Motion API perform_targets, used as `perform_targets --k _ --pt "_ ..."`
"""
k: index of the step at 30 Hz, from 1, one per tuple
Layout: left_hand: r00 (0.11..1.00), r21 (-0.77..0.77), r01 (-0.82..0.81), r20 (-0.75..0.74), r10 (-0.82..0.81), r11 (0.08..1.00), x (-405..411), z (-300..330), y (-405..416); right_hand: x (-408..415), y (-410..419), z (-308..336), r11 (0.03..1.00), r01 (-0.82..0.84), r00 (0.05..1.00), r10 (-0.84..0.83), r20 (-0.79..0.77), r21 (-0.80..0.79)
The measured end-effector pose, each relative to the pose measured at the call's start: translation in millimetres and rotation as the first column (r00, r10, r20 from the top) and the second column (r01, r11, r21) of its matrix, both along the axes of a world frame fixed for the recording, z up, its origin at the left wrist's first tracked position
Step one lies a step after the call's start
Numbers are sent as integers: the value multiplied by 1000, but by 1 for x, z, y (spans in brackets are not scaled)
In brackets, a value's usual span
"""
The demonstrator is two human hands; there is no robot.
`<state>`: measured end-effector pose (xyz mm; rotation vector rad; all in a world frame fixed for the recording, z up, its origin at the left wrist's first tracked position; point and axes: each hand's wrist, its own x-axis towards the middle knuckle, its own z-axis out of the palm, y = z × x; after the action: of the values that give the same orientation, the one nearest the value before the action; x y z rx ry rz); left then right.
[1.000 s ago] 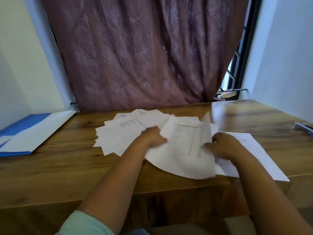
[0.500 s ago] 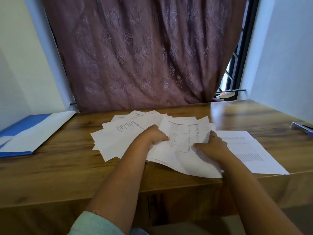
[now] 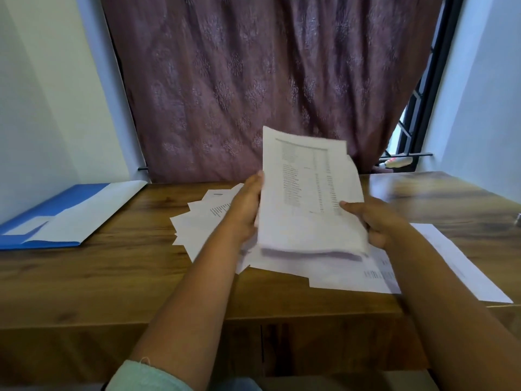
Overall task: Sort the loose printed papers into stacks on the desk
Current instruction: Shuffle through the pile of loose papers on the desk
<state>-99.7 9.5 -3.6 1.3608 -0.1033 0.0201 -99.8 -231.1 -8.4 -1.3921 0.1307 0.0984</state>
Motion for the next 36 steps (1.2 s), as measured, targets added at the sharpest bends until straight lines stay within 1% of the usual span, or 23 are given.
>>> perform_targets --k 1,2,3,4,5,6,7,8,9,10,12,13,16,18,20,21,23,25,27,28,30,33,36 --pt "999 -118 27 -39 -32 993 4 1 14 3 10 0 998 40 999 -39 -24 41" --pt "998 -149 -11 -66 1 989 10 2 29 3 21 -1 995 70 996 -66 -57 71" --pt "994 -131 -58 -97 46 990 15 3 44 4 33 -4 994 94 993 -89 -77 64" --pt "983 -11 -142 -116 140 990 22 1 62 4 48 -8 992 117 989 -113 -95 47" --pt "964 157 -218 -116 237 963 28 -4 77 4 63 -14 991 129 986 -125 -106 27" --pt "941 411 -272 -77 331 870 34 -12 96 3 80 -21 992 128 985 -125 -118 19" --pt "922 666 -289 1 387 688 39 -23 115 5 97 -29 994 103 986 -98 -133 30" --pt "917 845 -263 69 393 465 41 -34 131 4 112 -34 998 63 987 -59 -149 19" --pt "924 947 -187 79 374 261 42 -43 143 5 126 -40 999 33 987 -35 -155 -12" --pt "928 983 -105 41 370 154 42 -48 150 5 138 -41 998 14 988 -23 -151 -59" --pt "923 990 -53 -3 385 133 38 -46 151 11 153 -44 993 18 991 -33 -129 -117" --pt "921 983 -71 0 389 168 35 -41 146 13 157 -44 992 27 992 -42 -119 -124" --pt "934 974 -98 19 358 203 32 -26 133 12 165 -35 973 136 979 -161 -122 -187" --pt "945 974 -141 79 318 178 34 -25 132 14 163 -33 942 203 963 -242 -122 -267" --pt "952 972 -169 118 283 162 36 -25 133 21 158 -34 916 228 952 -281 -123 -329" --pt "948 971 -186 137 287 152 39 -26 134 24 156 -34 915 204 958 -259 -121 -348" --pt "938 956 -225 160 308 189 39 -29 131 25 150 -30 929 129 976 -181 -120 -346" --pt "943 955 -173 89 321 243 37 -34 122 27 142 -25 931 72 982 -130 -140 -357" --pt "953 979 -80 20 302 186 37 -36 112 28 134 -20 935 55 984 -111 -141 -351" --pt "947 983 -74 15 321 171 40 -37 109 27 131 -17 947 41 985 -92 -147 -318" --pt "937 970 -101 18 348 221 47 -38 107 27 125 -13 966 11 985 -55 -164 -259" --pt "958 937 -139 46 283 322 53 -43 113 27 121 -10 976 16 982 -56 -179 -217" --pt "950 913 -173 56 308 369 51 -40 124 29 120 -16 977 26 984 -63 -168 -212"
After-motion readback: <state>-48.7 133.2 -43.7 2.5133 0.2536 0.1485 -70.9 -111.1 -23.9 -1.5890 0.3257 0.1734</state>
